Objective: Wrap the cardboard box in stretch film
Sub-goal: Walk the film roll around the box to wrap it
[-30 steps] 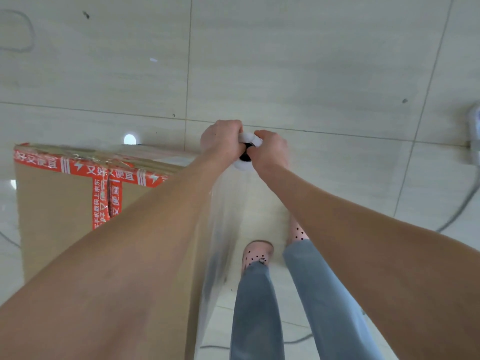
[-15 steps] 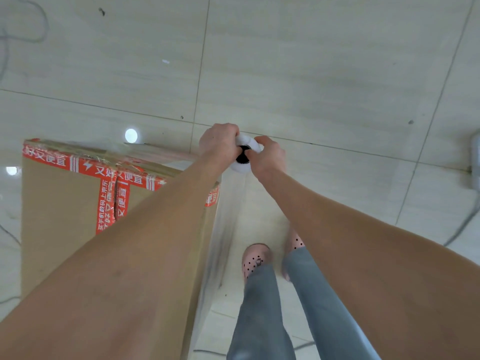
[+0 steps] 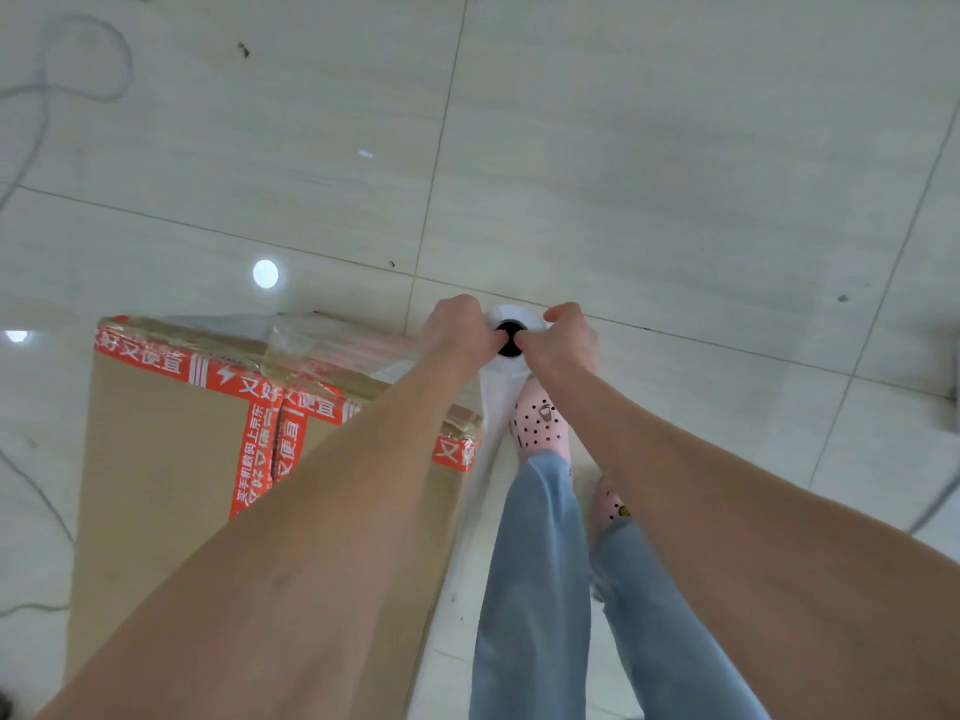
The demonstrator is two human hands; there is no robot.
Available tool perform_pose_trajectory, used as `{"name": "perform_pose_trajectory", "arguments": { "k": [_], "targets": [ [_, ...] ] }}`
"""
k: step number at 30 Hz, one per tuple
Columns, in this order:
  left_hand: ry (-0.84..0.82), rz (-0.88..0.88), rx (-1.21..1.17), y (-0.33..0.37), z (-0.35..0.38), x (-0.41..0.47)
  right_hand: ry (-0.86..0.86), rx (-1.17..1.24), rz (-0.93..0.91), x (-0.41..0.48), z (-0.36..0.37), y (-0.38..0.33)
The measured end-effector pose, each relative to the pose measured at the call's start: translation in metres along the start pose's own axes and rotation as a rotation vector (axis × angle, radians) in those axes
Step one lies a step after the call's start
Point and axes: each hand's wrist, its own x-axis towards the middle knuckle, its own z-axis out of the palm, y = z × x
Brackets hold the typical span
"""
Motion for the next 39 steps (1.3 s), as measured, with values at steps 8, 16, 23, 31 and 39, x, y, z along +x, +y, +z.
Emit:
{"name": "perform_pose_trajectory", "arguments": {
  "k": [8,16,23,31,39],
  "targets": [
    [0.013,0.211,0.104,-0.005,-0.017,0.019,-0.037,-0.224,-0.116,0.013,0.003,-0.038],
    [0.099,0.410,0.167,-0.003,-0.027,0.039,0.007,-0.065,-0.012,0.014,0.010,-0.046],
    [0.108,0.120,-0.185,-0.021,-0.031,0.055,0.034,-0.241,-0.138,0.022,0.017,-0.072],
    [0.138,0.138,-0.136,-0.025,-0.047,0.061,0.015,-0.338,-0.147,0.028,0.021,-0.104],
    [0.159,0.264,-0.016,-0.025,-0.066,0.080,-0.026,-0.516,-0.237,0.038,0.026,-0.121]
  ]
}}
